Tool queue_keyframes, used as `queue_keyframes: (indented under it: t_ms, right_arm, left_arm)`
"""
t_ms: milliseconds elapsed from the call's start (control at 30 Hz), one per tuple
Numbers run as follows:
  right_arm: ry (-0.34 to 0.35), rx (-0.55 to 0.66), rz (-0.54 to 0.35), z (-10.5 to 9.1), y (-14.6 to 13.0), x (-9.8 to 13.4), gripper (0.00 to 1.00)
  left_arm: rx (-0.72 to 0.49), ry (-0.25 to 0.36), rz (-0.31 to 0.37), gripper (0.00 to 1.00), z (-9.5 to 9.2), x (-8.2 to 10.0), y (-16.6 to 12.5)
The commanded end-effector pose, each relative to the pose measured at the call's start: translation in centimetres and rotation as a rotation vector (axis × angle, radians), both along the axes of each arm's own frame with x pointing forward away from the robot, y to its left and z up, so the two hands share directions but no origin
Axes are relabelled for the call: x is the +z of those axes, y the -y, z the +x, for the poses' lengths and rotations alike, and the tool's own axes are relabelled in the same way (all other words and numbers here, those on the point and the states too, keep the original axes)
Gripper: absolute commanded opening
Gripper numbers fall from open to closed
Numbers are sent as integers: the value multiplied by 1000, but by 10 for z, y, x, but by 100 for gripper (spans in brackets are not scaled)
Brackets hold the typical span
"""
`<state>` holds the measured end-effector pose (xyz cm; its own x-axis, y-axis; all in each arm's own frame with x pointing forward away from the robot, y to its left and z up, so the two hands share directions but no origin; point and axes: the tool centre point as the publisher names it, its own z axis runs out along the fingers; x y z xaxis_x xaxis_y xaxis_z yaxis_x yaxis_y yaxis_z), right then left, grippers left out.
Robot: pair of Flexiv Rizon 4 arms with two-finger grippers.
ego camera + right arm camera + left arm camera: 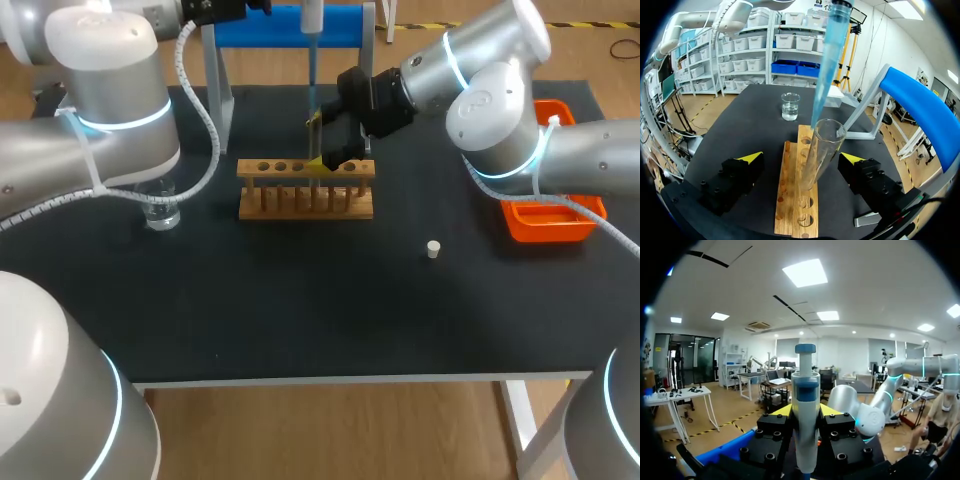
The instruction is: Invert the test tube, pick up the pipette, mount the tip to pipette, aspirate from beaker and dispense into the tube, eject the tip, return the pipette, and cap with the stopper.
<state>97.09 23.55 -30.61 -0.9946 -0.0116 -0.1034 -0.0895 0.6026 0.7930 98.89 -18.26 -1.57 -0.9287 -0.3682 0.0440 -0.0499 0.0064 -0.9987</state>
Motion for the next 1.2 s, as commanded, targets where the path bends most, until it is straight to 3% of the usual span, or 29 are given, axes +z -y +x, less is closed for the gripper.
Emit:
queue_keyframes:
  t_ms: [33, 800, 1200]
  right_arm:
    - [-2, 3, -4, 0, 1, 2, 100]
    - [-2, 3, -4, 0, 1, 2, 100]
    - [-2, 3, -4, 0, 1, 2, 100]
  left_arm:
    - [10, 2, -2, 0, 2, 1, 1]
    - [43, 35, -41, 0, 2, 12, -3]
    - [25, 17, -36, 0, 2, 6, 5]
